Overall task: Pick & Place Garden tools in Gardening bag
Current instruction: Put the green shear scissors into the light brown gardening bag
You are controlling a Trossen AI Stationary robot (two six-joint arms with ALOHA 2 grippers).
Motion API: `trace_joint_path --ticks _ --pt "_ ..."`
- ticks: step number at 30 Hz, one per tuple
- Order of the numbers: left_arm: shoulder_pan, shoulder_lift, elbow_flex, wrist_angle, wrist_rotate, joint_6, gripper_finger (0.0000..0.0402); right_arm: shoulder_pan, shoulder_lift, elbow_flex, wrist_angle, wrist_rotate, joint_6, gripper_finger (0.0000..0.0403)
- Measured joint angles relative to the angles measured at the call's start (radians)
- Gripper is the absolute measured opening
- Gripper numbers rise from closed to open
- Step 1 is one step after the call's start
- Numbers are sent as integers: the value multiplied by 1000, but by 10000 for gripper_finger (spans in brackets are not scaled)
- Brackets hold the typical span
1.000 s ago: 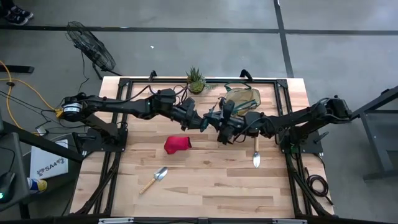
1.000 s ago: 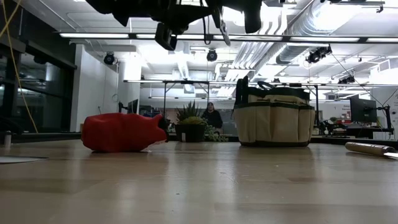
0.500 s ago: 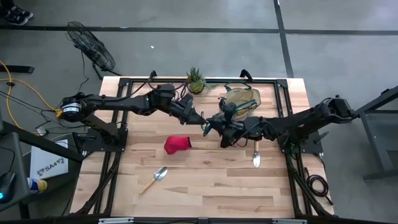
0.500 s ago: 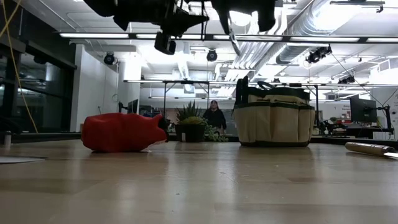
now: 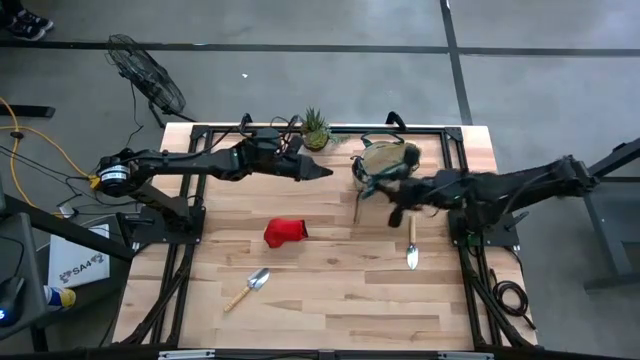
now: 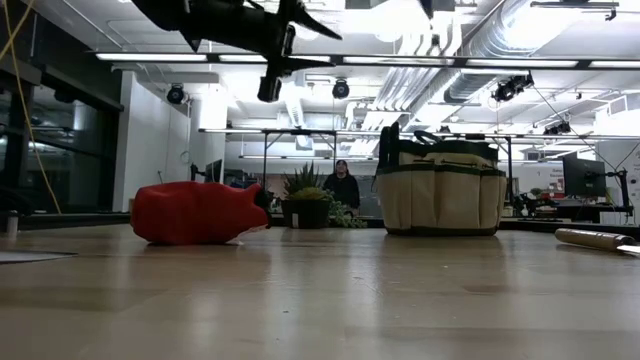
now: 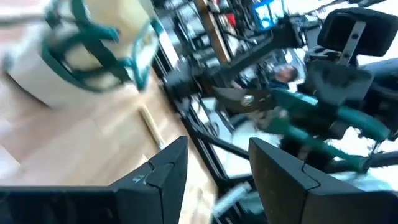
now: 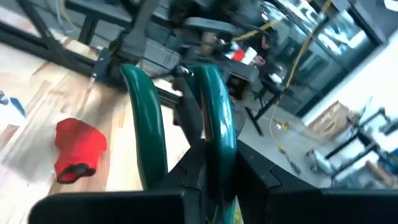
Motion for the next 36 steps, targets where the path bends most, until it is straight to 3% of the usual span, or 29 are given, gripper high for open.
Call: trace_joint_path --ticks 6,11,16,26,33,36 --pt "0 0 0 -1 -74 67 166 -81 -157 0 -169 -1 143 43" --pt "0 0 0 0 -111 178 166 -175 -212 0 -294 38 291 43" --pt "0 0 0 0 -134 316 166 -267 -208 0 -397 120 457 43" --pt "14 0 0 0 -164 523 166 -467 -205 -1 -480 166 634 43" --pt "72 0 0 -1 -158 554 166 -577 -182 -1 -520 193 759 43" --pt "102 0 0 -3 -102 568 166 -607 -165 -1 -536 207 767 43"
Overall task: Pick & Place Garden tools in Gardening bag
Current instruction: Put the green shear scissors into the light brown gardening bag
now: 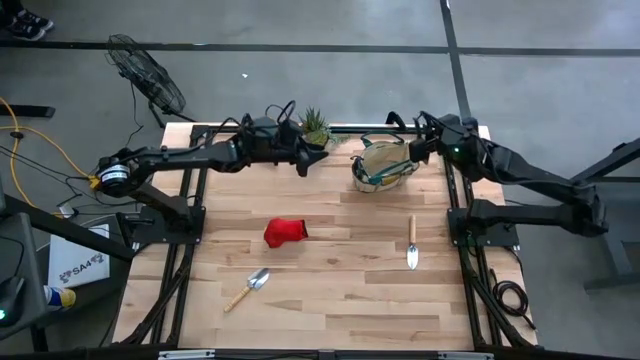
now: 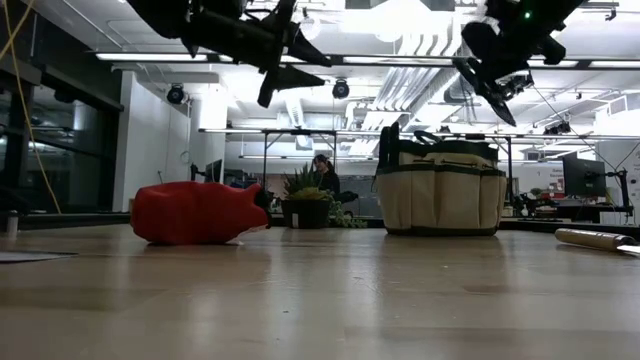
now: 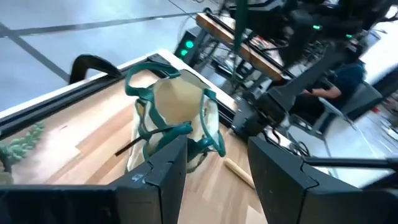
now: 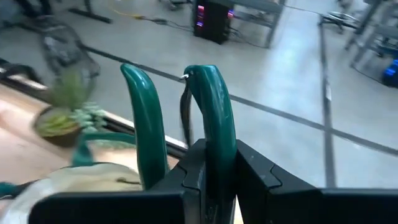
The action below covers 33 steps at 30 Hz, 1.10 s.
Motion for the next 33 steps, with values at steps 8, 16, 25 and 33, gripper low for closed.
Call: trace_joint_path --ticks 8,16,25,33 --pt "77 0 0 -38 159 7 166 -60 7 -6 -90 78 34 43" --pt "97 1 0 -63 198 106 166 -133 65 -72 66 -48 -199 43" --pt "96 1 0 -118 232 163 166 -256 125 -87 208 -281 -329 43" --pt "96 1 0 -167 266 208 166 -353 162 -87 213 -420 -358 43"
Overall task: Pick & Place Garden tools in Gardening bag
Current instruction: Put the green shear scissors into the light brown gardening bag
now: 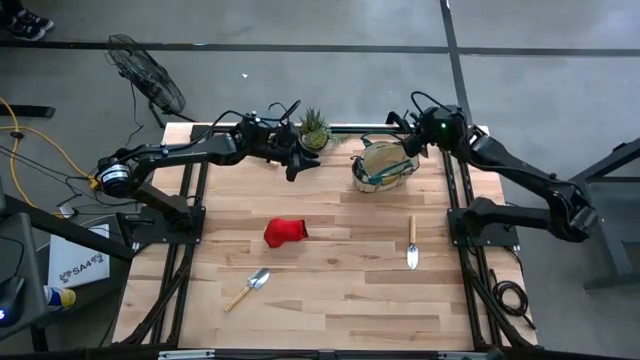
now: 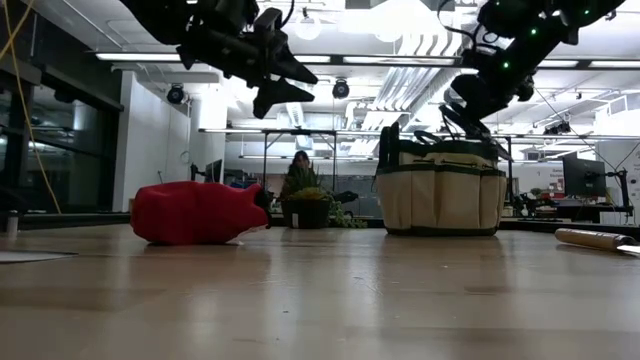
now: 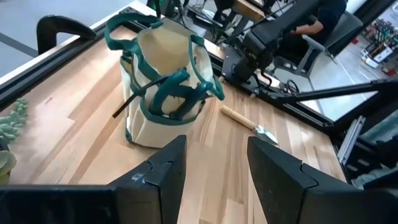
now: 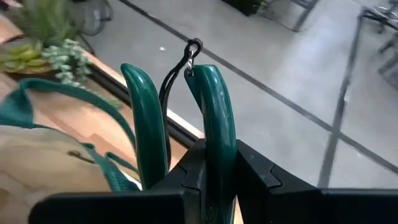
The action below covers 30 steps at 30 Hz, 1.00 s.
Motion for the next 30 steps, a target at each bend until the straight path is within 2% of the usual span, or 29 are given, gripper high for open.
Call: trace_joint_path --ticks 5,12,22,30 --pt "0 0 0 -22 14 28 166 -33 27 0 34 -149 -54 43" --pt "0 0 0 -45 14 34 166 -59 69 0 27 -164 -61 43" --pt "0 0 0 -42 18 34 166 -58 73 0 75 -355 -103 43" --pt "-2 0 0 -42 19 34 166 -58 73 0 74 -455 -115 43"
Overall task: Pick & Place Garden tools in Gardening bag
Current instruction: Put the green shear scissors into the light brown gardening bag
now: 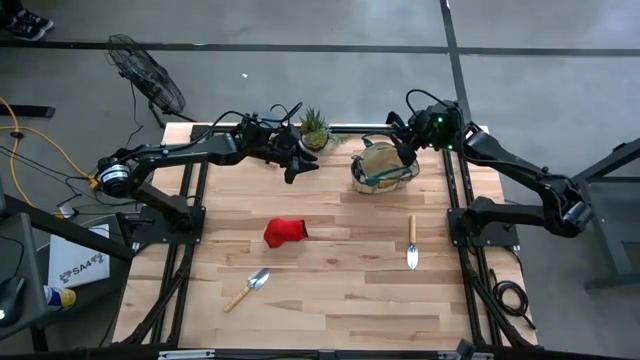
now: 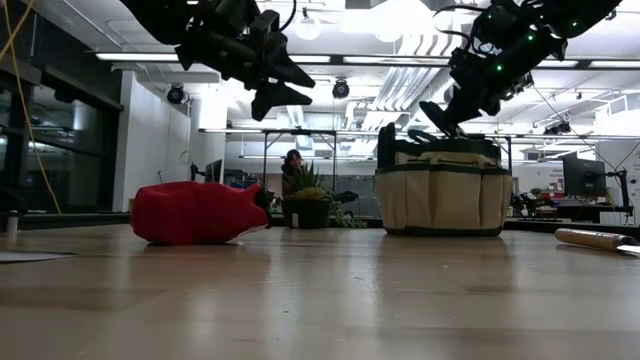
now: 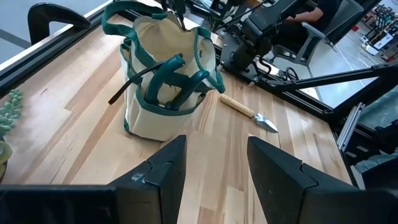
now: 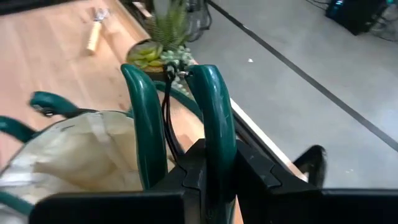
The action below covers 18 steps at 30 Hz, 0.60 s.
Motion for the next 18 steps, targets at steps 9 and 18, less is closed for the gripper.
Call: trace_joint_path --ticks 9,18 --pt "0 0 0 4 127 -28 166 0 0 0 -5 -112 0 43" --pt "0 0 0 7 165 -111 166 -18 -1 0 -53 -133 -33 43"
